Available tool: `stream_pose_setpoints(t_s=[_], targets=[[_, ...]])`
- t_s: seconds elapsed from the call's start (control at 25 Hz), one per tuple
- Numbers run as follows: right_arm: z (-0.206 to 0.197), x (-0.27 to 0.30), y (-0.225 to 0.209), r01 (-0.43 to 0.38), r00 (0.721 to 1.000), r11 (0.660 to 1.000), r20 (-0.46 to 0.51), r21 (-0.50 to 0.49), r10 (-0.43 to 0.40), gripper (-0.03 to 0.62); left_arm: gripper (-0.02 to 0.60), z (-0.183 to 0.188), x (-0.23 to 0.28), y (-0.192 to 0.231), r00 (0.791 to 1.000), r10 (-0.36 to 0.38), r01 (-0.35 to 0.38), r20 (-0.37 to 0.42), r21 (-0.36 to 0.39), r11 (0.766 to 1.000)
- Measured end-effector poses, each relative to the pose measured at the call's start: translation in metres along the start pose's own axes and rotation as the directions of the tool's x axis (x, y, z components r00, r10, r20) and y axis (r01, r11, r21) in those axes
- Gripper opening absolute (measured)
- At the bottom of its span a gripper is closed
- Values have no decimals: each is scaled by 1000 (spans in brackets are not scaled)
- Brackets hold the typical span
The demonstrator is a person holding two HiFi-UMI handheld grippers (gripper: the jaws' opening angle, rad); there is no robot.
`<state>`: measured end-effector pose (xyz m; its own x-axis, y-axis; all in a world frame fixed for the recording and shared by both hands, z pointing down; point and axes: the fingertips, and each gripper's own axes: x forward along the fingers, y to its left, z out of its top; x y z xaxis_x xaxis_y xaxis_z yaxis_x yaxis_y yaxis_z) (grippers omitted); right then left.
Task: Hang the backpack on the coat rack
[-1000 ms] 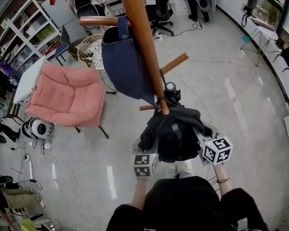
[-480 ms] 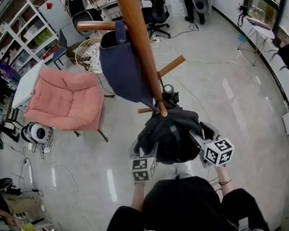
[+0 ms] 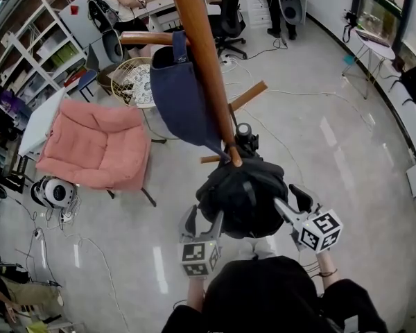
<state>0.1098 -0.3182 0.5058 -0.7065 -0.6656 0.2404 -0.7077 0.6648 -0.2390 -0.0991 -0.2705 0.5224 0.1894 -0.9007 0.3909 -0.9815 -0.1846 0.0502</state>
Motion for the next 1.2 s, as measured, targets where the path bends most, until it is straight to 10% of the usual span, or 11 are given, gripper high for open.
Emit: stream_pose_setpoints(t_s=[0.2,0.44,1.2], targets=[[16,-18,5,21,999,999,42,-36,-19,172,293,18,-22,0,999,15,-16,51,17,1000],[33,-32,7,69,995,994,72,-86,-63,37,129,38,-40,3,993,44,-50,105,53,997],[99,-64,8,127,965,985,244,-119,-95,14,15,82,-78,19,970,83,-101,227,68,993]])
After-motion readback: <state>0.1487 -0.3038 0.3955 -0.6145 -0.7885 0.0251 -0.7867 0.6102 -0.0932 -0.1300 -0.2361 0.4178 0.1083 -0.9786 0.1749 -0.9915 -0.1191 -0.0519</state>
